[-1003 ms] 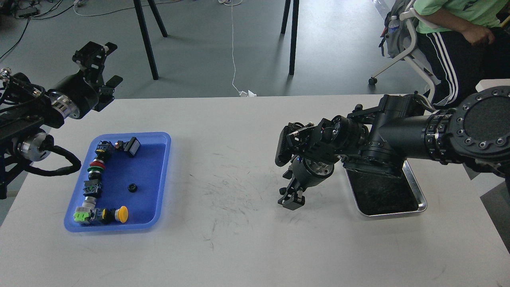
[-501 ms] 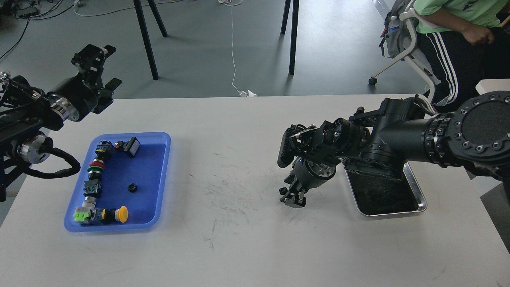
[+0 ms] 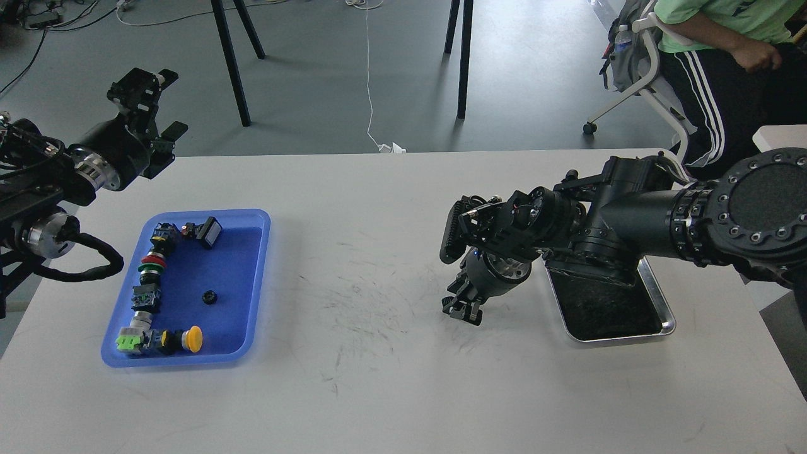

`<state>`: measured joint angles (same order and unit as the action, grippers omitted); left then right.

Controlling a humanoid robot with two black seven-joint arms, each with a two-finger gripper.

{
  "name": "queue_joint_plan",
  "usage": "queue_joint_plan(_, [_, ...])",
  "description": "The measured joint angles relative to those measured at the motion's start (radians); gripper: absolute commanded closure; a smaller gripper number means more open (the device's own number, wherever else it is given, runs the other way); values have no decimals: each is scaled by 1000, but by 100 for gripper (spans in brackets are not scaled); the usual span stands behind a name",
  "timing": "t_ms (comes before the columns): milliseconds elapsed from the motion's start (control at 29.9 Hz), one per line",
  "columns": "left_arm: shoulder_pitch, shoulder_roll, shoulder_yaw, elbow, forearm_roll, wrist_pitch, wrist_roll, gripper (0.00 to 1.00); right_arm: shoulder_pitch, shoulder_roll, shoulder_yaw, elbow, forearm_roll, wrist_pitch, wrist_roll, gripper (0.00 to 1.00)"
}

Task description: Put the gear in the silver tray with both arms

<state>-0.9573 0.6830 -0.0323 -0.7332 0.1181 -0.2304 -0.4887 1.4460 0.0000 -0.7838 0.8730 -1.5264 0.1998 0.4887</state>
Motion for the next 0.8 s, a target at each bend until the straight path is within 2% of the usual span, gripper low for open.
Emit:
queue_joint_plan(167, [0, 2, 0, 0, 0, -1, 0, 2, -3, 0, 1, 0, 0, -7, 0, 69])
queue_joint_plan(267, [1, 2, 0, 0, 0, -1, 0, 2, -4, 0, 2, 0, 0, -11, 0, 75])
queue_joint_plan(368, [3, 3, 0, 0, 0, -1, 0, 2, -4, 0, 2, 0, 1, -13, 0, 75])
queue_joint_plan(468, [3, 3, 0, 0, 0, -1, 0, 2, -1, 0, 2, 0, 1, -13, 0, 86])
queue_joint_plan(568, [3, 3, 0, 0, 0, -1, 0, 2, 6, 0, 2, 2, 1, -13, 0, 88])
queue_joint_plan(635, [3, 3, 0, 0, 0, -1, 0, 2, 9, 0, 1, 2, 1, -13, 0, 98])
queue_joint_plan(802, [3, 3, 0, 0, 0, -1, 0, 2, 13, 0, 0, 4, 1, -11, 0, 99])
